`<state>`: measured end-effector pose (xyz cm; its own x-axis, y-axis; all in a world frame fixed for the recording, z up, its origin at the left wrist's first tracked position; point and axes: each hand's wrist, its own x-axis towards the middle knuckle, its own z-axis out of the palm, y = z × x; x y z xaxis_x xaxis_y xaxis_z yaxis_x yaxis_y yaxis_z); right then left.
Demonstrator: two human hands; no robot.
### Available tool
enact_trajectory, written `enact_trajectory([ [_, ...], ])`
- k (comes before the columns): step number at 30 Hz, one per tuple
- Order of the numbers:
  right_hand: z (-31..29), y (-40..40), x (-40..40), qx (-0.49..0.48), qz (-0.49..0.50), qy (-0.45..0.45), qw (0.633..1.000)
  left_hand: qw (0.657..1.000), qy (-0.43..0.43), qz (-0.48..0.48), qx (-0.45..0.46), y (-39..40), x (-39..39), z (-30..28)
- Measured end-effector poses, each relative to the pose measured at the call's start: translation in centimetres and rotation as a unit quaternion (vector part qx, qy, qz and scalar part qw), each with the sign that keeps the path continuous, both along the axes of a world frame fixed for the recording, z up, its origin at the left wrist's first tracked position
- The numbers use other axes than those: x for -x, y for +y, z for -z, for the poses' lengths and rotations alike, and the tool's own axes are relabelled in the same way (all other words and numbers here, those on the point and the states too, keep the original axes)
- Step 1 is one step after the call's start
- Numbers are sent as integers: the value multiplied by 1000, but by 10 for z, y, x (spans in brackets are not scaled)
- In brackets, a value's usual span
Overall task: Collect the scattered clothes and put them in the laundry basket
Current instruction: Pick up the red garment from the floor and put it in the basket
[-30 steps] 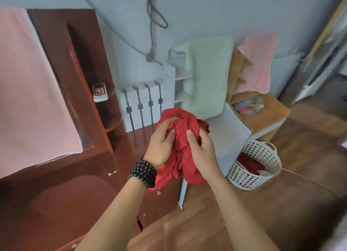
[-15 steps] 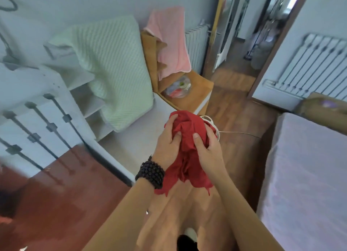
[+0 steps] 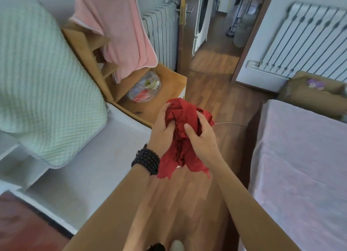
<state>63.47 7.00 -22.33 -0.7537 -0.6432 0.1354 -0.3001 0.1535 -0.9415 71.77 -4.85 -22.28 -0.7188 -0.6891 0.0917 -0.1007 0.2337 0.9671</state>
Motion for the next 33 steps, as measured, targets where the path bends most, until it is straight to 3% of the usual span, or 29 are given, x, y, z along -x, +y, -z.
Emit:
enact_trajectory([
  [8, 28, -60, 113, -10, 14, -28, 999, 999, -11, -2, -48, -61, 113, 33],
  [14, 70, -115, 189, -32, 44, -83, 995, 990, -45, -12, -132, -113, 190, 71],
  [20, 110, -156, 261, -62, 62, -146, 985, 984, -73, -31, -156, -141, 262, 96],
  [27, 181, -194, 328, -115, 9, -224, 968, 966, -125, -117, -195, -170, 321, 170],
  [33, 292, -230, 367, -210, -127, -310, 919, 945, -283, -99, -130, -199, 339, 287],
])
